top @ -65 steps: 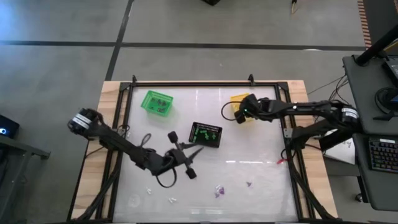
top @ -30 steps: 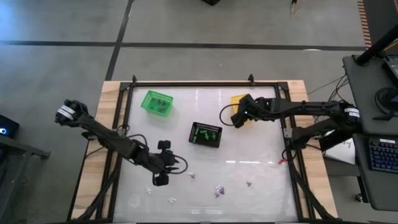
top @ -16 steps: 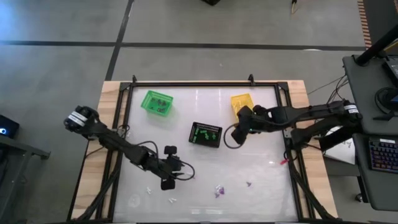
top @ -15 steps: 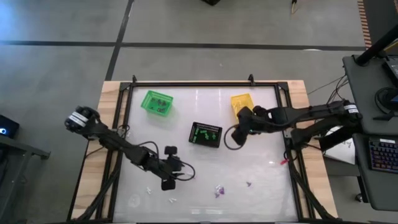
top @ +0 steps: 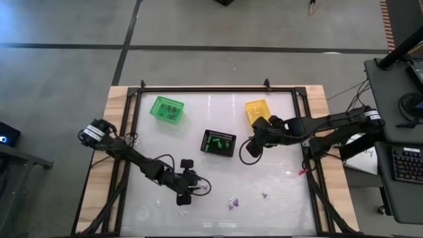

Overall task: Sort Halloween decoration
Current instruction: Put the white bone toy into the yellow bin

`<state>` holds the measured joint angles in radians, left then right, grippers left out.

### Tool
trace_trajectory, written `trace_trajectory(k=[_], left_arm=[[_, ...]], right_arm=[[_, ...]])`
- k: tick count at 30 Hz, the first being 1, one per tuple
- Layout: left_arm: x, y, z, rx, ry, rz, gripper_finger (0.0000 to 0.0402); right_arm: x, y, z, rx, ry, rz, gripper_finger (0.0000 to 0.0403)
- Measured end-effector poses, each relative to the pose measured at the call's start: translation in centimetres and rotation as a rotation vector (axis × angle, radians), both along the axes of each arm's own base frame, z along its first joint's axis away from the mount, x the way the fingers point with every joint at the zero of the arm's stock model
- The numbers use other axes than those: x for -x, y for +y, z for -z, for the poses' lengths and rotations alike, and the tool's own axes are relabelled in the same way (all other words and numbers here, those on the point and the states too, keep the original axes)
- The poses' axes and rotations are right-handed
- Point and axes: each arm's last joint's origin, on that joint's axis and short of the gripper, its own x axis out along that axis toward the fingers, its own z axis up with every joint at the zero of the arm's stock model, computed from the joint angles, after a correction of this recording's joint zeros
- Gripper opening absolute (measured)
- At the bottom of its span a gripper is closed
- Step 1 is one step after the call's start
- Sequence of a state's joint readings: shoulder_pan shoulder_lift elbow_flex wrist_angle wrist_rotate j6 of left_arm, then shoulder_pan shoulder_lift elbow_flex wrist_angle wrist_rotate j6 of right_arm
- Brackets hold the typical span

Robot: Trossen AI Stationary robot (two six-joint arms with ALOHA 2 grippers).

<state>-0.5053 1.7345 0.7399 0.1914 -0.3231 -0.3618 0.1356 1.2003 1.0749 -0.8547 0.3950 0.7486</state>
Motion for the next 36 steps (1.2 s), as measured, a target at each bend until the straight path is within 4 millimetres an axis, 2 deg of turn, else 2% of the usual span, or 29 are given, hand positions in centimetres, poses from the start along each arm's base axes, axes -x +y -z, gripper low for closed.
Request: trace_trajectory(k=[12, 17, 26, 32, 36], left_arm=[[-0.3, 0.0, 2.0, -0.017, 0.025, -0.055, 0.0145], [-0.3, 0.0, 2.0, -0.022, 0.027, -0.058, 0.0109], [-0.2, 0.1, 2.2, -0.03, 0.052, -0.07, 0.0009], [-0.1, 0.1, 2.1, -0.03, 0.055, -0.064, 0.0007], [0.2, 0.2, 1.4, -0.063, 0.048, -0.039, 0.0002]], right_arm=[[0.0, 0.1, 0.0, 0.001, 0.0, -0.004, 0.0155], [0.0, 0.1, 0.0, 0.001, 0.0, -0.004, 0.0155], [0.0, 0.1, 0.0, 0.001, 0.0, -0.004, 0.0155], [0.0, 0.2, 0.0, 0.004, -0.001, -0.01, 0.0155], [-0.3, 0.9, -0.1, 0.045, -0.034, -0.051, 0.0155]])
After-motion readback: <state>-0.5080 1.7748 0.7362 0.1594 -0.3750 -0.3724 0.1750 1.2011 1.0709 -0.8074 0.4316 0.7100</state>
